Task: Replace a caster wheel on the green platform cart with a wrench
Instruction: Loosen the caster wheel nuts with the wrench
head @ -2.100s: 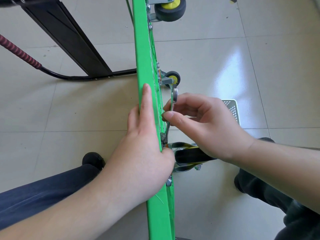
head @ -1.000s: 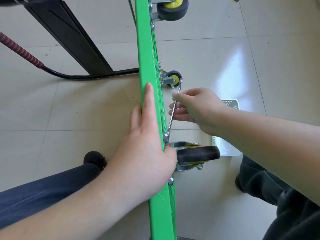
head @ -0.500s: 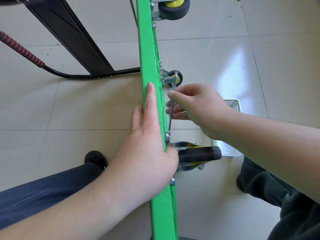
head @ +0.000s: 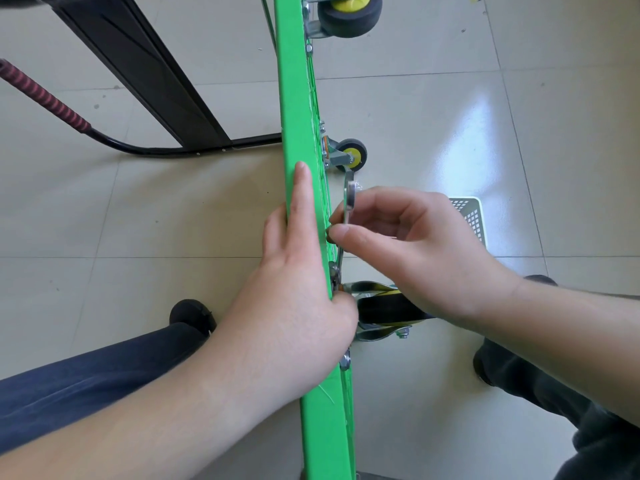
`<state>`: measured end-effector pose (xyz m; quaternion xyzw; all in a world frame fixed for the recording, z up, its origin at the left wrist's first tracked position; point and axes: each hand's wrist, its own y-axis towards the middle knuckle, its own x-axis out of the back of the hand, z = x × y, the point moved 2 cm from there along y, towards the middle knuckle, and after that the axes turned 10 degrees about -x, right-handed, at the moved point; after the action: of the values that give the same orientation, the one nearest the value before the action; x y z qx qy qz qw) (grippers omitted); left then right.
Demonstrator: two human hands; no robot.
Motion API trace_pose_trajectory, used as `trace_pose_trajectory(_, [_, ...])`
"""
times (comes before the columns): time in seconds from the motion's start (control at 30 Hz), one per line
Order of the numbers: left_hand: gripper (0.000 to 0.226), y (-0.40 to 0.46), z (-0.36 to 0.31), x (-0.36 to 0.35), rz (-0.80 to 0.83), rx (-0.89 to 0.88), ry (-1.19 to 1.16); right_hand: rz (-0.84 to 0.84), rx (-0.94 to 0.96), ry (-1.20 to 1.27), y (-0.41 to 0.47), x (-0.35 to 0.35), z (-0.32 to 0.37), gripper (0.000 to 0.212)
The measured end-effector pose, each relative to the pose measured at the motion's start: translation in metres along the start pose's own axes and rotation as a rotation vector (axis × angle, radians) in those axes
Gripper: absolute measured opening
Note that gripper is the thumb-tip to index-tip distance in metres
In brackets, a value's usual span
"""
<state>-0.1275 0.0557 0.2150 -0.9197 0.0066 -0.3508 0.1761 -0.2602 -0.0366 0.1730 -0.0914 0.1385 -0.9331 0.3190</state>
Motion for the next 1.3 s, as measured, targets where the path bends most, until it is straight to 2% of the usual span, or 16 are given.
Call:
trace_pose_trajectory(0.2, [0.119,0.0,-0.002,0.0,0.01,0.009,0.005,-0.02,0.046,-0.018,0.002,0.002,0.002,0.01])
trace_pose_trajectory(0.33, [0.121,-0.001,-0.002,0.001,0.006,0.003,0.006,-0.079,0.032,0.082,0.018,0.01,0.012,0.009])
trace_pose_trajectory(0.43, [0.12,0.0,-0.004,0.002,0.005,0.018,0.001,-0.171,-0.06,0.195,0.032,0.018,0.017,0.005])
trace_pose_trajectory(0.6, [0.12,0.0,-0.004,0.001,0.026,0.015,0.04,-0.247,-0.281,0.309,0.05,0.023,0.005,0.013])
trace_pose_trajectory(0.93, [0.121,0.0,-0.001,0.001,0.022,0.011,0.026,-0.203,-0.452,0.306,0.065,0.013,-0.019,0.018])
trace_pose_trajectory(1.3, [0.12,0.0,-0.002,0.001,0.029,0.001,0.044,-0.164,-0.476,0.287,0.068,0.001,-0.026,0.016])
